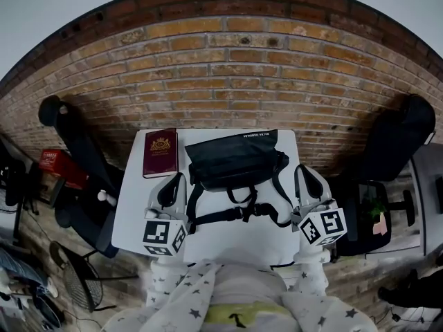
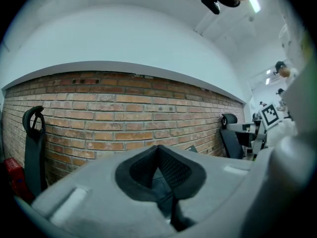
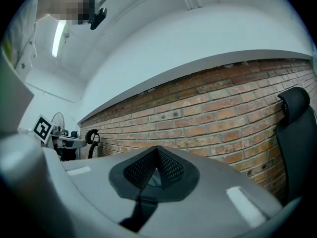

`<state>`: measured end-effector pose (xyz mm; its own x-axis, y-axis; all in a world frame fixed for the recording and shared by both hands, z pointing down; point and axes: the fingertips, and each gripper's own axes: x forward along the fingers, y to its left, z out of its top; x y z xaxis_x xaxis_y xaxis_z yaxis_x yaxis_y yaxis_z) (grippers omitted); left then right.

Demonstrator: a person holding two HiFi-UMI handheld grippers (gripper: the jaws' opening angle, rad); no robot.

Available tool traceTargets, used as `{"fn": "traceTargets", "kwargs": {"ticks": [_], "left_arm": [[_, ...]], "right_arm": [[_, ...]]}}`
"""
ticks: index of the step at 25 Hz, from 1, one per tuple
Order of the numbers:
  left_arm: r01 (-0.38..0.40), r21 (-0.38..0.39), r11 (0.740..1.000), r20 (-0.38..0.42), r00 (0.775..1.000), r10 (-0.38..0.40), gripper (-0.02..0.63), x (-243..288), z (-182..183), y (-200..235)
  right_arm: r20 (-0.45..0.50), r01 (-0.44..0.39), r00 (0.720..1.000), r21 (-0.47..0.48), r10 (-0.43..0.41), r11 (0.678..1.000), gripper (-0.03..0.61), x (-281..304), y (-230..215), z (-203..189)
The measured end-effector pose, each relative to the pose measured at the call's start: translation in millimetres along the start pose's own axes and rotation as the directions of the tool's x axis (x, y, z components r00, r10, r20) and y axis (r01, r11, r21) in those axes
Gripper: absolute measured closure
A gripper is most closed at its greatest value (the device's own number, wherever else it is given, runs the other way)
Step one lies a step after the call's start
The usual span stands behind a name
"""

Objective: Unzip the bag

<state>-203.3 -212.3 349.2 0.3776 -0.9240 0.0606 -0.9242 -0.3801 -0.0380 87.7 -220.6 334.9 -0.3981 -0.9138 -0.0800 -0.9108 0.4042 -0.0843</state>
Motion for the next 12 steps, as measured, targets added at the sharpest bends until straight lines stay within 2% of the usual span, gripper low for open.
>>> {"fn": "traceTargets", "kwargs": {"ticks": [12], "left_arm": [[-0.005, 0.012, 1.000, -0.012, 1.000, 0.005, 0.615, 0.8, -5.3, -2.7]], "right_arm": [[-0.003, -0.015, 1.000, -0.018, 0.015, 1.000, 0.575, -2.5, 0.8, -1.9]]}}
